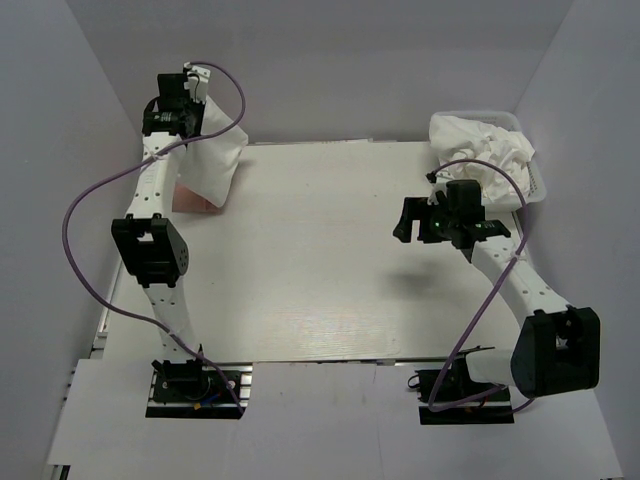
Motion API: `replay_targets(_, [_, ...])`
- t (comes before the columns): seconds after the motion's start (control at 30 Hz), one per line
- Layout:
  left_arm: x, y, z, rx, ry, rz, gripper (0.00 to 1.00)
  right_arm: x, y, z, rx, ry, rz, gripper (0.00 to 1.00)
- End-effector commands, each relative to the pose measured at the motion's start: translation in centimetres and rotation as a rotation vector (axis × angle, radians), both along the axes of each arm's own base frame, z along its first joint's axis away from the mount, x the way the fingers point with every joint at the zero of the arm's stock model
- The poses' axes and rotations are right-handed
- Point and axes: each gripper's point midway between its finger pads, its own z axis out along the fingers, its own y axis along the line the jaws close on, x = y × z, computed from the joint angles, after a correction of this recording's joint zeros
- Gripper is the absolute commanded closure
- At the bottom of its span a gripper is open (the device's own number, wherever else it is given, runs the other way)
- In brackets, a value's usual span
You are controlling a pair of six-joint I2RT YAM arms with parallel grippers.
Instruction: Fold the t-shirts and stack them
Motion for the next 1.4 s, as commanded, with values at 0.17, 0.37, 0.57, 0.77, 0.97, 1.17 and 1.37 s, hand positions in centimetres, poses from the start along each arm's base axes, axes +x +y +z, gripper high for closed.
replay_targets(0.17, [0.3, 1.9, 2.7, -0.022, -0.081, 0.043, 1.0, 1.0, -0.4, 3.1, -0.011, -0.087, -0.022, 0.1])
replay_targets(0.37, [1.0, 4.4, -0.5, -0.02, -0.04, 0.101, 1.0, 1.3, -0.5, 3.2, -0.021, -0.064, -0.03, 0.1])
replay_targets(0.57, [2.6, 7.7, -3.4, -0.013, -0.007, 0.149, 1.0, 1.8, -0.8, 3.3, -0.042, -0.036, -0.04, 0.1])
replay_targets(0.77, [3.3, 11.0, -4.7, -0.001, -0.023, 0.211, 1.0, 2.2, -0.3, 2.9, -0.031, 0.009, -0.039, 0.1])
replay_targets(0.97, [3.7, 12.6, -5.4, -0.017, -0.036, 0.276, 0.06, 2.8, -0.1, 2.7, -0.029, 0.036, -0.046, 0.1])
replay_targets(1.17, [2.9, 11.8, -3.9, -0.073, -0.058, 0.286, 0.0, 3.1, -0.2, 4.2, -0.014, -0.003, -0.068, 0.1])
replay_targets(1.37, [-0.6, 4.6, -0.3, -0.401, -0.05, 0.192, 0.0, 1.8, -0.8, 4.4, 0.0, -0.029, -0.102, 0.1])
